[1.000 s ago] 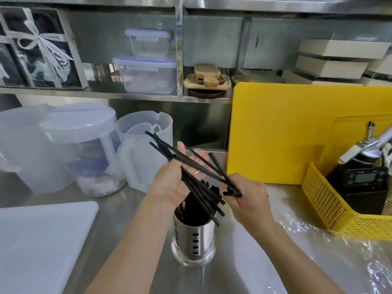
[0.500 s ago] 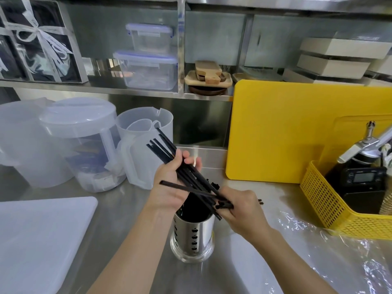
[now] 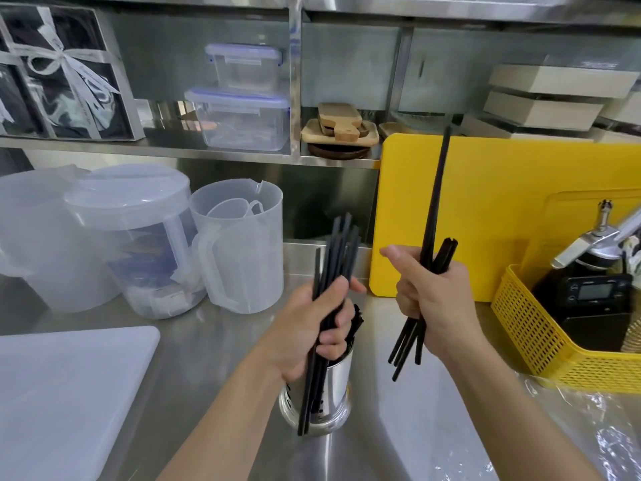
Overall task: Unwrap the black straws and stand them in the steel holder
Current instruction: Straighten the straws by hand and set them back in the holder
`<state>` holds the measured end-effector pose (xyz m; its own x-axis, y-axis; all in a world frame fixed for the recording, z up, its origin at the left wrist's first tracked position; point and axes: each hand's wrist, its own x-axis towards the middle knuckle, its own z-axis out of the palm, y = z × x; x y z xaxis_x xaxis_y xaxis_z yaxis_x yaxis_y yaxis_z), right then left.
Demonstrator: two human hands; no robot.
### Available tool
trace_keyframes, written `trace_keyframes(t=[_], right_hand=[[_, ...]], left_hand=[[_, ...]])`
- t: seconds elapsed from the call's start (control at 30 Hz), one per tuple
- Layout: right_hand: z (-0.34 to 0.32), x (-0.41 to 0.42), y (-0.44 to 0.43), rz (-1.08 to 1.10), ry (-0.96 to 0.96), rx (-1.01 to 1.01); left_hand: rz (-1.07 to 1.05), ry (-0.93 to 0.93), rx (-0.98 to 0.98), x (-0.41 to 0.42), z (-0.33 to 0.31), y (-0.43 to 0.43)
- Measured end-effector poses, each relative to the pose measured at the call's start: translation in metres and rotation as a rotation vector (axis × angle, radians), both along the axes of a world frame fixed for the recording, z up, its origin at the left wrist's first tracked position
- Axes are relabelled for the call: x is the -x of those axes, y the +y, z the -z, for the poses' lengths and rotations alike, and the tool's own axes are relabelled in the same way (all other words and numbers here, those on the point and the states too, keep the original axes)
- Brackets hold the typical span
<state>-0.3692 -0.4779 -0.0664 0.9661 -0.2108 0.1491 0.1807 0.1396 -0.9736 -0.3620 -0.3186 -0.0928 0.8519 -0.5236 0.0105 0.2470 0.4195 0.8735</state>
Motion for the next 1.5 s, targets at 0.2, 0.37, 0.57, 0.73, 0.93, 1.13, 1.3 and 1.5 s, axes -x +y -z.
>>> trace_keyframes(t=[0.2, 0.37, 0.57, 0.73, 0.93, 1.13, 1.3, 1.5], right_hand=[[-0.018, 0.009, 0.007, -0.134, -0.021, 0.112], [-0.013, 0.008, 0.004, -0.163, 0.001, 0.065], [-0.011, 0.011, 0.004, -0.146, 0.030, 0.029], [-0.006, 0.011, 0.005, -0.172, 0.091, -0.036], [0.006, 0.007, 0.016, -0.192, 0.275, -0.109], [0.009, 0.006, 0.020, -0.139, 0.319, -0.090], [0.015, 0.008, 0.027, -0.179, 0.309, 0.099], [0.013, 0.007, 0.028, -0.229, 0.254, 0.250]], left_hand=[[0.081, -0.092, -0.106, 0.014, 0.003, -0.008], [0.085, -0.138, -0.155, 0.019, 0.005, -0.007], [0.086, -0.087, -0.158, 0.020, 0.006, -0.008], [0.040, -0.050, -0.250, 0.022, 0.002, -0.008], [-0.076, -0.049, -0.389, 0.019, 0.010, -0.014], [-0.102, -0.134, -0.430, 0.015, 0.016, -0.013], [-0.051, -0.131, -0.354, 0.017, 0.017, -0.017], [0.014, -0.142, -0.293, 0.018, 0.015, -0.014]])
